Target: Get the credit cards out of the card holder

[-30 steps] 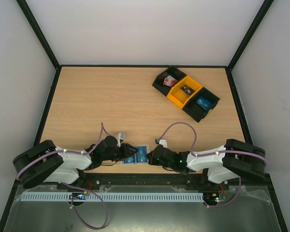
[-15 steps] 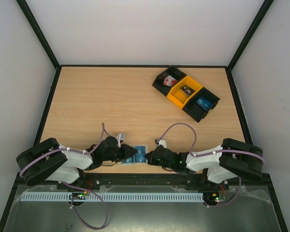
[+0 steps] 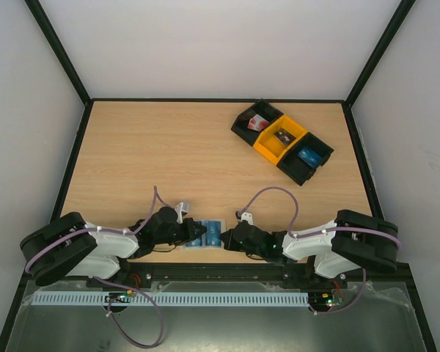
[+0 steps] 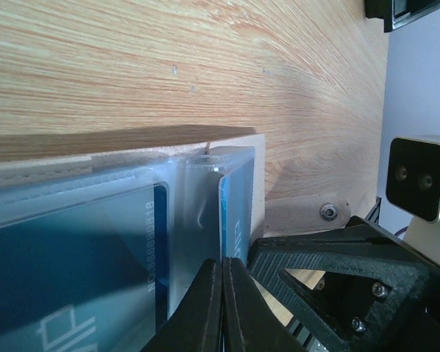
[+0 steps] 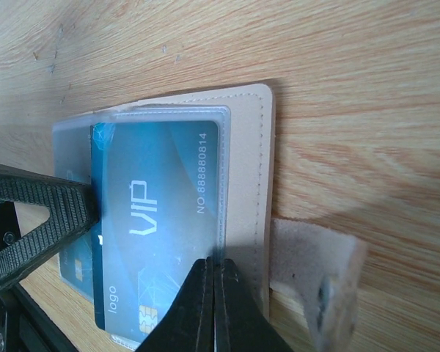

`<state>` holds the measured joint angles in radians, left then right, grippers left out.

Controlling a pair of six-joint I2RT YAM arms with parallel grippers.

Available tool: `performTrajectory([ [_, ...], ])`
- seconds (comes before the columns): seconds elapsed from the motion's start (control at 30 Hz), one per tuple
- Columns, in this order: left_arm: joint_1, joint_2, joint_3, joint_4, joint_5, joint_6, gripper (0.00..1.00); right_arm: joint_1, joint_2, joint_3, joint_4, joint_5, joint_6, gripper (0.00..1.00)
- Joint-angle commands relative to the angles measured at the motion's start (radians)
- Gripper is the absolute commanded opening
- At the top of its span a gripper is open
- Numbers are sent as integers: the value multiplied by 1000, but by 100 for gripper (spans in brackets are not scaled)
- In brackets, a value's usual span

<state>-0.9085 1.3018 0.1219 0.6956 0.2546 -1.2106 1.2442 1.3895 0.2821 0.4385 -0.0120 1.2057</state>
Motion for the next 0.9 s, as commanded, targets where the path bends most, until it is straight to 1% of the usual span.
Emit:
performTrajectory([
  [0.0, 0, -32, -10, 22, 12, 27, 3, 10, 36, -29, -44, -4, 12, 2],
  [0.13, 2, -52, -7, 0, 10, 39, 3, 9, 18, -40, -56, 13, 19, 2],
  [0.2, 2, -69, -4, -46, -4, 45, 3, 9, -2, -38, -84, 30, 25, 2],
  [0.3, 4, -103, -14, -79, -19, 51, 3, 9, -43, -22, -138, 55, 17, 2],
  [0.43, 11, -143, -26, -99, -28, 51, 3, 9, -111, -12, -164, 66, 5, 2],
  [0.63, 12, -139, -17, -112, -34, 45, 3, 9, -140, 42, -185, 79, -26, 6],
  [0.73, 13, -122, -11, -114, -32, 40, 8, 9, -127, 78, -194, 89, -43, 9],
  [0.87, 12, -96, -10, -88, -24, 33, 22, 9, -90, 115, -215, 116, -56, 12],
])
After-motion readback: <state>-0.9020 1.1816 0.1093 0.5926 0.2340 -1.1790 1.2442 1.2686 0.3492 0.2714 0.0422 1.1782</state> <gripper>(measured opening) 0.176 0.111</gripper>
